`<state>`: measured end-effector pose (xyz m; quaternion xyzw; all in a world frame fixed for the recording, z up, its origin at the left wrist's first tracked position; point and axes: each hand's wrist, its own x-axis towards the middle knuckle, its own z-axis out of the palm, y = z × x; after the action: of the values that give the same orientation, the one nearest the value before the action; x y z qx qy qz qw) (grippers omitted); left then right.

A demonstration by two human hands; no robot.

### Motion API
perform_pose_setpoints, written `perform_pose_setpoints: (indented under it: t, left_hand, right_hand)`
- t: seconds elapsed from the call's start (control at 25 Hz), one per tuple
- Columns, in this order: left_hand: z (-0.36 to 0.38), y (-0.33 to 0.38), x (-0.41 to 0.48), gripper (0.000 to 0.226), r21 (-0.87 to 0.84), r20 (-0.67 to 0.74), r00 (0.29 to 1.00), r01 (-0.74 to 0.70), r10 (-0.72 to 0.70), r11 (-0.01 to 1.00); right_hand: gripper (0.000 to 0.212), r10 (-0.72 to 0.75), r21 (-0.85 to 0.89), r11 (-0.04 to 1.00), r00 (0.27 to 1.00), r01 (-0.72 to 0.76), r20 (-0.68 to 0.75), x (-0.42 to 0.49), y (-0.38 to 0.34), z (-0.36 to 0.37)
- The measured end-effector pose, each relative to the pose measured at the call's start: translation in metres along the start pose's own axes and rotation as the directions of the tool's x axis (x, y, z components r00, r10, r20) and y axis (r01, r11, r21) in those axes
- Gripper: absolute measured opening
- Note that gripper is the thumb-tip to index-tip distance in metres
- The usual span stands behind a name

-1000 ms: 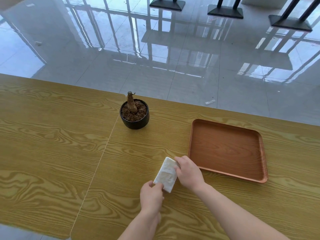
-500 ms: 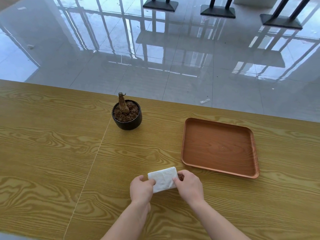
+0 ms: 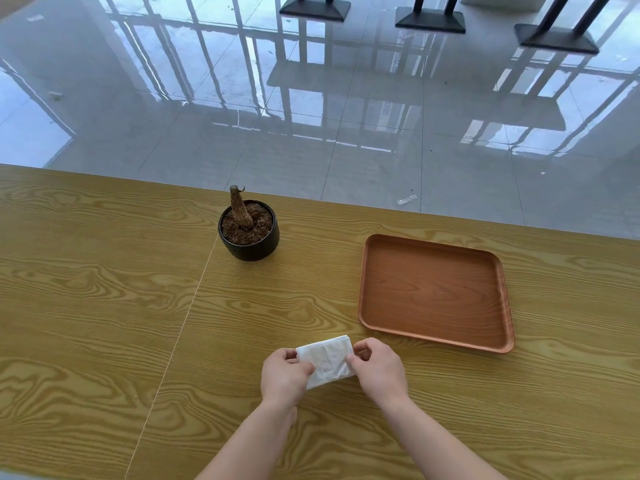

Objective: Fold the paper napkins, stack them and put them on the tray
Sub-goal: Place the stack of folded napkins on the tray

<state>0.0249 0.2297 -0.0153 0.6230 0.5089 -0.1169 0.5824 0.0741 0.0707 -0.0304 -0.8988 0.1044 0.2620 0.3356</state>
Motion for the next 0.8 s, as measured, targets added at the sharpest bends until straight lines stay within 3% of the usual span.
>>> perform_pose_setpoints:
  t: [0.2,0.32,0.48,0.6,0.8]
  left_hand:
    - [-0.002,-0.003,-0.008,0.023,0.064,0.05,0.977,-0.208,0.205,0.976]
    - [-0.005,0.001,-0.011,0.025,0.037,0.116,0.938,-0.333,0.327,0.942]
    - [-0.008,0.009,-0.016,0.021,-0.03,0.213,0.886,-0.416,0.412,0.909]
    - [-0.008,0.015,-0.019,0.021,-0.067,0.254,0.862,-0.437,0.439,0.897]
    - [0.009,0.026,-0.024,0.021,-0.104,0.234,0.904,-0.343,0.358,0.933]
  right_hand:
    - [0.012,-0.018,0.068,0.998,0.999,0.015,0.047,0.0,0.003,-0.003]
    - [0.013,-0.035,0.201,0.98,0.993,0.011,0.114,-0.002,0.005,-0.009]
    - [0.033,-0.144,0.507,0.861,0.944,-0.028,0.296,-0.01,0.014,-0.025]
    - [0.038,-0.219,0.636,0.763,0.88,-0.115,0.422,-0.014,0.023,-0.039]
    - [0.01,-0.09,0.676,0.735,0.981,-0.051,0.172,-0.012,0.025,-0.053]
